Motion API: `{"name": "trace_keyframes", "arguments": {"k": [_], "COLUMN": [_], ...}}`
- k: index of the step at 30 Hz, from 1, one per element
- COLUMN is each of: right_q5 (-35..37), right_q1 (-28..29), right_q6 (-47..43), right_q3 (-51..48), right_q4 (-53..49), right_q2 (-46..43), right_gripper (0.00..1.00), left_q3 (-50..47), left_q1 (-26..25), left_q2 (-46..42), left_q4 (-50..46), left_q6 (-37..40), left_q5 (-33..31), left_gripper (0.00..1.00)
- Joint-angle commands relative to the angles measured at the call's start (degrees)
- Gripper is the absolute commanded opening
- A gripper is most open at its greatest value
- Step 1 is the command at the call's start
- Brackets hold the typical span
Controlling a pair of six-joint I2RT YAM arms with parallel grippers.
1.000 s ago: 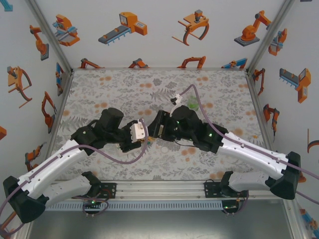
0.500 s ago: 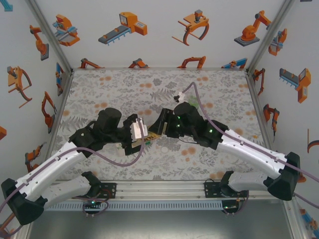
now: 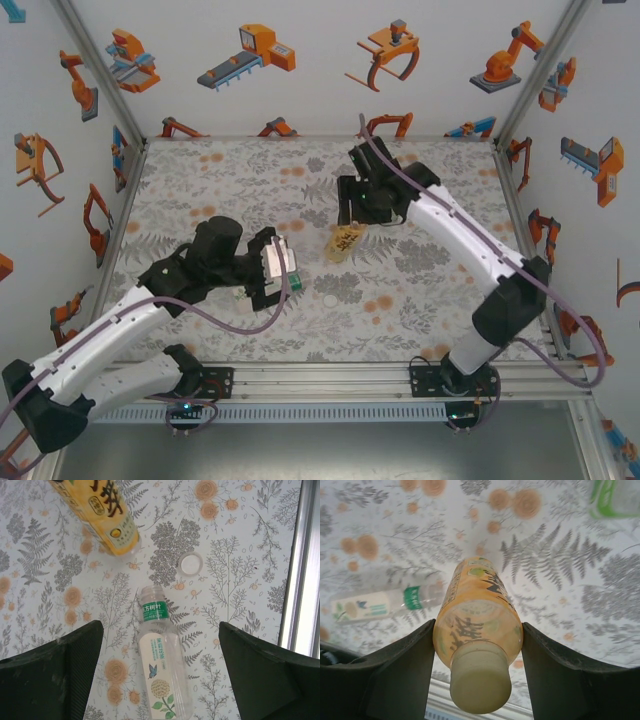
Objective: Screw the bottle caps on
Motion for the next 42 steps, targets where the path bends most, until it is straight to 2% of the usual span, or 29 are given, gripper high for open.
{"name": "trace_keyframes", "arguments": {"k": [1, 9, 16, 23, 29, 34, 42], "right_q5": [3.36, 5.13, 8.40, 7.94, 6.60, 6.37, 5.07], "right_q1": [-2.39, -6.18, -6.76, -7.03, -7.03, -7.03, -7.03], "right_q6": [-7.81, -12.02, -14.20, -15.39, -15.27, -15.15, -15.17], "right_q3": [8.34, 22.92, 26.54, 26.27, 25.70, 26.25, 28.98], "right_q4": [-6.86, -10.70, -11.20, -10.85, -10.41, -10.50, -13.29], "right_q2": [6.10, 18.74, 23.35, 25.33, 25.26, 23.20, 18.56], "right_gripper": [0.40, 0.40, 0.44, 0.54, 0.61, 0.69, 0.74], "left_q3": [0.45, 3.11, 6.55, 9.36, 10.29, 11.25, 13.40], "left_q1": [0.84, 2.36, 4.57, 6.50, 6.57, 6.74, 6.84], "left_q2": [1.04, 7.45, 17.08, 25.90, 31.55, 36.07, 44.09], "left_q4": [0.23, -6.60, -14.79, -19.50, -20.82, -21.05, -22.27], "left_q6": [-2.22, -1.09, 0.69, 1.46, 1.75, 2.10, 1.69], "left_q5": [0.99, -1.14, -5.17, -6.13, -9.43, -12.02, -14.81], "left_gripper": [0.89, 0.89, 0.91, 0.94, 0.95, 0.95, 0.95]}}
